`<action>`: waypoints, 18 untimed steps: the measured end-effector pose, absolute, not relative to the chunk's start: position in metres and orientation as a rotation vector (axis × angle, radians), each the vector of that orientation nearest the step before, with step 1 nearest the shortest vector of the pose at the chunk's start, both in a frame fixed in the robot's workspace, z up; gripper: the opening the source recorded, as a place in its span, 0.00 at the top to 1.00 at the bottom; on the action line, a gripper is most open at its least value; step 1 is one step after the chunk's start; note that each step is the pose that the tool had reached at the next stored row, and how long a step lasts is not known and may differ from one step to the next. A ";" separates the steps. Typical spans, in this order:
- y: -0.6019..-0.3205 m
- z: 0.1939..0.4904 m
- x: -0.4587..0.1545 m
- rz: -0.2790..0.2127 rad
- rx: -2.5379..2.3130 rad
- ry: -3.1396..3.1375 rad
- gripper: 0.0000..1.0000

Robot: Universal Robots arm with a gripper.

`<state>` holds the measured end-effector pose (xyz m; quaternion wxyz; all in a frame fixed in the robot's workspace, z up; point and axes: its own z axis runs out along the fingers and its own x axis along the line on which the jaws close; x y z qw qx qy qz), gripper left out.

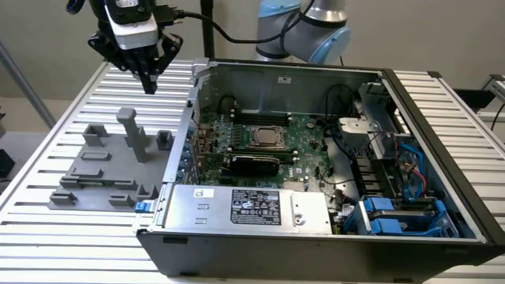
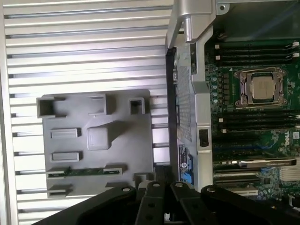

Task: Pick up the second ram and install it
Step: 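Reach for the second ram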

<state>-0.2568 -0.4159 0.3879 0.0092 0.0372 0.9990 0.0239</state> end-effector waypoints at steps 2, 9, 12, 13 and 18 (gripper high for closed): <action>-0.418 0.387 -0.266 0.075 0.116 3.120 0.89; -0.428 0.382 -0.298 0.075 0.116 3.120 0.89; -0.433 0.380 -0.311 0.075 0.116 3.120 0.89; -0.434 0.379 -0.316 0.075 0.116 3.120 0.89; -0.442 0.375 -0.338 0.075 0.116 3.120 0.89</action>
